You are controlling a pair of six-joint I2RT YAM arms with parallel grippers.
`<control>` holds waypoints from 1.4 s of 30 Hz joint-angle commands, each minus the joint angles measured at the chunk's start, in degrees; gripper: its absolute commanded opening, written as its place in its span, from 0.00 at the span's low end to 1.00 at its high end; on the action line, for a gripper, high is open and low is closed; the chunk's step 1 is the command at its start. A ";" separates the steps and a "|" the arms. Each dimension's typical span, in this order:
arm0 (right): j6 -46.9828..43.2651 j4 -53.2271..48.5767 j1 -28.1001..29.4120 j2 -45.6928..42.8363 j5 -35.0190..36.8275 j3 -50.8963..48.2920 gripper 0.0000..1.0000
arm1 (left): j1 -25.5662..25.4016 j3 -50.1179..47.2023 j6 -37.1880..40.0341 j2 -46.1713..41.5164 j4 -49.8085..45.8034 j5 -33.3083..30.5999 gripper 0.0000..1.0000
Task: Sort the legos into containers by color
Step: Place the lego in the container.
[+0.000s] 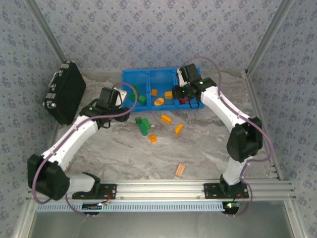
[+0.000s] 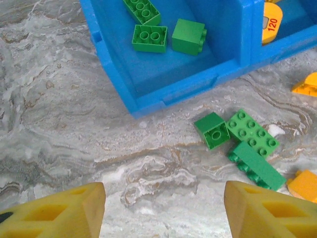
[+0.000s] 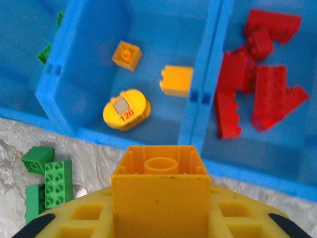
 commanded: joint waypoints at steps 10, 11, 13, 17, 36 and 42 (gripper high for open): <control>-2.92 -4.72 2.61 20.77 0.66 23.12 0.29 | -3.09 -9.78 -20.68 -5.04 2.90 -0.17 0.70; -2.71 -5.02 2.68 22.08 0.36 24.20 0.29 | -3.48 -10.39 -22.17 -4.99 3.70 0.10 0.70; -2.49 -5.42 3.04 24.35 0.40 25.79 0.29 | -4.51 -12.24 -25.70 -5.08 5.92 -0.08 0.69; -1.79 -4.96 3.17 27.11 0.36 26.70 0.30 | -5.84 -14.85 -31.73 -4.22 9.29 -0.05 0.69; -2.03 -2.81 3.22 29.74 -3.75 26.23 0.44 | -9.63 -10.57 -38.23 11.82 15.24 5.04 0.74; -1.93 -2.04 2.87 29.67 -5.24 25.61 0.47 | -10.15 -10.23 -39.21 13.03 14.72 5.18 0.74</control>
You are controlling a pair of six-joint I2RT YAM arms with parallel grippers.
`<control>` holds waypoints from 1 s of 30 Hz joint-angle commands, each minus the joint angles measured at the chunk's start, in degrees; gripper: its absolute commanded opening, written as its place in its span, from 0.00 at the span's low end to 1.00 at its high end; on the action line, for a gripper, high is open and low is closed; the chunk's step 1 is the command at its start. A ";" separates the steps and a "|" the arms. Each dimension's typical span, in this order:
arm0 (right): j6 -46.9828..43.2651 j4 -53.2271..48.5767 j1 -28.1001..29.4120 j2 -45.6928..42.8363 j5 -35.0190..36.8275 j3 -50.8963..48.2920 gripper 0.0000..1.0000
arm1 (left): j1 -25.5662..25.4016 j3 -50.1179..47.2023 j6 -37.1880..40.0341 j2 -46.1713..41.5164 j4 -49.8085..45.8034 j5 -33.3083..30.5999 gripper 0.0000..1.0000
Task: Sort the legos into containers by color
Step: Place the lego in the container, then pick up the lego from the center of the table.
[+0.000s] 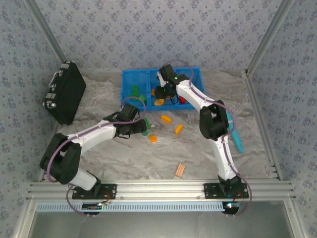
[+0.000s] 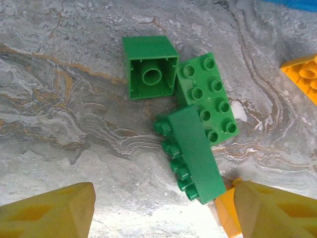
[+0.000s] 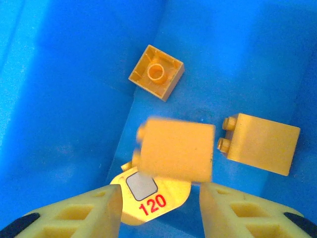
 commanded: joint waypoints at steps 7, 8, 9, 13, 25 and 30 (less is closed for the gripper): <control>-0.58 0.43 -0.27 -2.56 -3.10 -1.02 0.47 | -0.98 0.85 -2.15 2.18 1.56 0.40 0.74; -0.65 0.64 -0.36 -3.34 -3.67 -1.85 0.47 | -1.13 0.78 -2.19 2.50 1.89 0.43 0.74; -0.60 1.02 -0.34 -4.53 -4.18 -2.80 0.47 | -1.20 0.67 -2.29 2.62 2.20 0.44 0.74; 1.04 4.00 -0.03 -9.76 -5.26 -8.26 0.48 | -1.31 0.06 -2.91 3.71 4.04 0.37 0.74; 1.19 7.05 2.09 -19.54 -1.43 -17.40 0.46 | -1.44 -1.18 -3.44 8.51 7.77 3.60 0.69; 0.92 6.42 1.16 -19.57 0.06 -19.38 0.46 | -1.49 -1.79 -3.04 9.05 8.41 3.51 0.62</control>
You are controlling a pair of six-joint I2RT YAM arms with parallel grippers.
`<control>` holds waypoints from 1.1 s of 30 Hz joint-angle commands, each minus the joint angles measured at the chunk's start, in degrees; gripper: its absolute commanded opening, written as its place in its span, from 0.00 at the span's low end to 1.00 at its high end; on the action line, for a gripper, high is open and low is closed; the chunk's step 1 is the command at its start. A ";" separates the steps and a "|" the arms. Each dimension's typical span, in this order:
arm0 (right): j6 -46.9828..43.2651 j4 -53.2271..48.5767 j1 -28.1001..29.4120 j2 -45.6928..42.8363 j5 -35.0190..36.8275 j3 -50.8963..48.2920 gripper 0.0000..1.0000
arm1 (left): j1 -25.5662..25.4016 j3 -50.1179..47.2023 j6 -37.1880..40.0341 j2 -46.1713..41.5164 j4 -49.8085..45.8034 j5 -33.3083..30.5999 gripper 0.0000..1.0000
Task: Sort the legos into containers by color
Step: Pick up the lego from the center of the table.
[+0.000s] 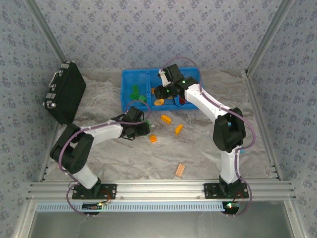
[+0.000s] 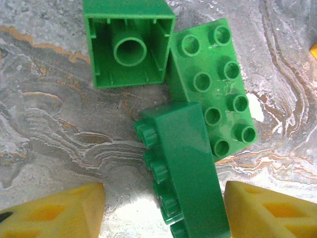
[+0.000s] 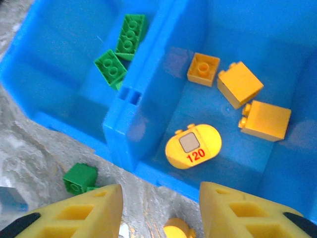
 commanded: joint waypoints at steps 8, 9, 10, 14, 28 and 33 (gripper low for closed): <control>0.39 -1.39 -1.99 -0.50 2.59 -2.69 0.46 | -0.37 -1.94 1.07 1.04 0.29 0.75 0.48; 0.39 -1.39 -2.00 -0.50 2.63 -2.76 0.46 | -0.37 -2.03 1.02 1.12 0.28 0.77 0.47; 0.31 -1.39 -2.08 -0.51 2.72 -2.93 0.46 | -0.32 -2.15 1.13 1.20 0.07 0.74 0.46; 0.31 -1.65 -2.22 -0.59 3.65 -3.33 0.45 | -0.37 -2.39 1.77 1.72 -0.22 1.35 0.42; 0.19 -4.01 -6.18 -5.21 6.67 -6.57 0.45 | -0.50 -2.33 6.99 2.14 -5.29 0.45 0.32; -0.05 -3.44 -6.99 -5.52 6.96 -7.15 0.45 | -1.72 -2.04 7.12 0.01 -7.19 -0.55 0.30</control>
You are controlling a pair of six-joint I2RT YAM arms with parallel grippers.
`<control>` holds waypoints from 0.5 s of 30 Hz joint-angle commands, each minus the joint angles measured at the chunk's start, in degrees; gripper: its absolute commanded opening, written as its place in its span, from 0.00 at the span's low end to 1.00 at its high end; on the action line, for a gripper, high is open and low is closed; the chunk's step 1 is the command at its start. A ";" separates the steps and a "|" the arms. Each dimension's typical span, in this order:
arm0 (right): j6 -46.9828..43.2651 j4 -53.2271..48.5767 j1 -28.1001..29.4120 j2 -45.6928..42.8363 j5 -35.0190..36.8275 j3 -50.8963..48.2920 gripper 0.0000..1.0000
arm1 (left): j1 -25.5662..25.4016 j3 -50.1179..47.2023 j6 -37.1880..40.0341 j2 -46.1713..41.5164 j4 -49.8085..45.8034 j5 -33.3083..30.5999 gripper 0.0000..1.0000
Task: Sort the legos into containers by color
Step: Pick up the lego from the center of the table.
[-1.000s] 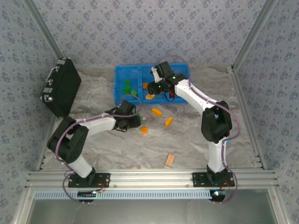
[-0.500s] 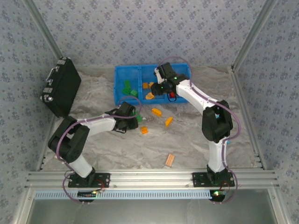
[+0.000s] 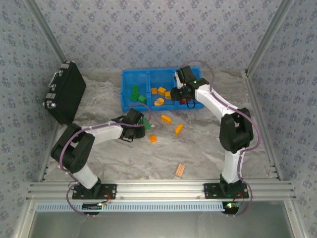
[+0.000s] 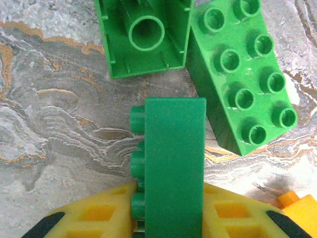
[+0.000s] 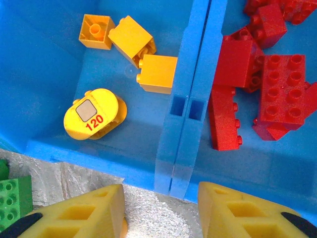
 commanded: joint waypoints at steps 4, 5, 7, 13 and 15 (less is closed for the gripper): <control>0.41 0.03 -0.61 -2.13 0.70 -0.80 0.45 | -2.53 -0.65 -0.27 -3.15 -8.25 0.65 0.30; 0.48 0.07 -0.68 -2.25 0.66 -1.10 0.45 | -2.74 -0.57 -0.42 -3.96 -8.85 0.29 0.30; 0.50 0.23 -0.61 -2.82 0.82 -1.92 0.45 | -2.86 -0.17 -0.52 -6.05 -10.50 -0.78 0.30; 2.25 2.87 -1.57 -6.59 0.67 -6.97 0.46 | -2.60 6.90 3.64 -11.43 -15.28 -5.99 0.30; 2.64 2.96 -1.57 -7.84 0.50 -8.49 0.46 | -2.14 10.48 6.21 -11.69 -16.83 -7.03 0.30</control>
